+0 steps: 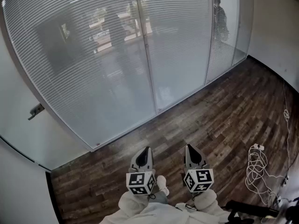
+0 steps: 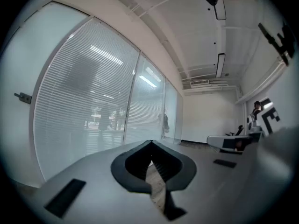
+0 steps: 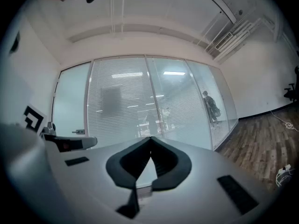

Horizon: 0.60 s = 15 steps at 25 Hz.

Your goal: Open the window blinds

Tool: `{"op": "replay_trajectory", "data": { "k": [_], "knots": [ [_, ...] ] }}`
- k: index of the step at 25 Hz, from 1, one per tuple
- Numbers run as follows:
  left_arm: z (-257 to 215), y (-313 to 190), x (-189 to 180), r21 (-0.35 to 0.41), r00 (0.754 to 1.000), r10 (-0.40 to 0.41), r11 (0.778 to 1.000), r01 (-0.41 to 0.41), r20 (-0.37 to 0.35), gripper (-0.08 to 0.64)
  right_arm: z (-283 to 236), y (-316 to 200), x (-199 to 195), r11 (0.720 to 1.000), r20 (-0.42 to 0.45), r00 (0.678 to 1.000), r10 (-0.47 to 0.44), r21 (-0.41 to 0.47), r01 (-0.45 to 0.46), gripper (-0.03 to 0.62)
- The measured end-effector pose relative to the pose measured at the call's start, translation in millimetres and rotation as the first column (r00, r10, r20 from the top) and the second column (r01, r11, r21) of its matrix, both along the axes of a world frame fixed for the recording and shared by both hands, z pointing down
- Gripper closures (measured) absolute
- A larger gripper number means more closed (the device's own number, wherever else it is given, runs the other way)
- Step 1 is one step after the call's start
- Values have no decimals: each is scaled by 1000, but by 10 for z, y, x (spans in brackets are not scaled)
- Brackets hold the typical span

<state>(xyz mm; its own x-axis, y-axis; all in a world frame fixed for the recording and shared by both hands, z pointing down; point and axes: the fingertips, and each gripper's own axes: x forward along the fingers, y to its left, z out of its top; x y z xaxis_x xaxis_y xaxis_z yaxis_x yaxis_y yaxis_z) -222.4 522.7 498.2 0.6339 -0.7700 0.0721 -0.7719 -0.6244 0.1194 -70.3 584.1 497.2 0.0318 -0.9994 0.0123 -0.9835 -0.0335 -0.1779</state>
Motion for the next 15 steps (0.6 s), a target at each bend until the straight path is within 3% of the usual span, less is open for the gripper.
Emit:
{"op": "replay_trajectory", "data": {
  "k": [7, 15],
  "knots": [
    [26, -959, 244, 1, 1000, -9, 1000, 9, -17, 558, -16, -970, 190, 1000, -24, 1000, -12, 1, 12, 580],
    [-128, -2503, 413, 9, 1000, -16, 1000, 16, -24, 558, -179, -2597, 297, 999, -28, 998, -47, 15, 47, 580]
  ]
}}
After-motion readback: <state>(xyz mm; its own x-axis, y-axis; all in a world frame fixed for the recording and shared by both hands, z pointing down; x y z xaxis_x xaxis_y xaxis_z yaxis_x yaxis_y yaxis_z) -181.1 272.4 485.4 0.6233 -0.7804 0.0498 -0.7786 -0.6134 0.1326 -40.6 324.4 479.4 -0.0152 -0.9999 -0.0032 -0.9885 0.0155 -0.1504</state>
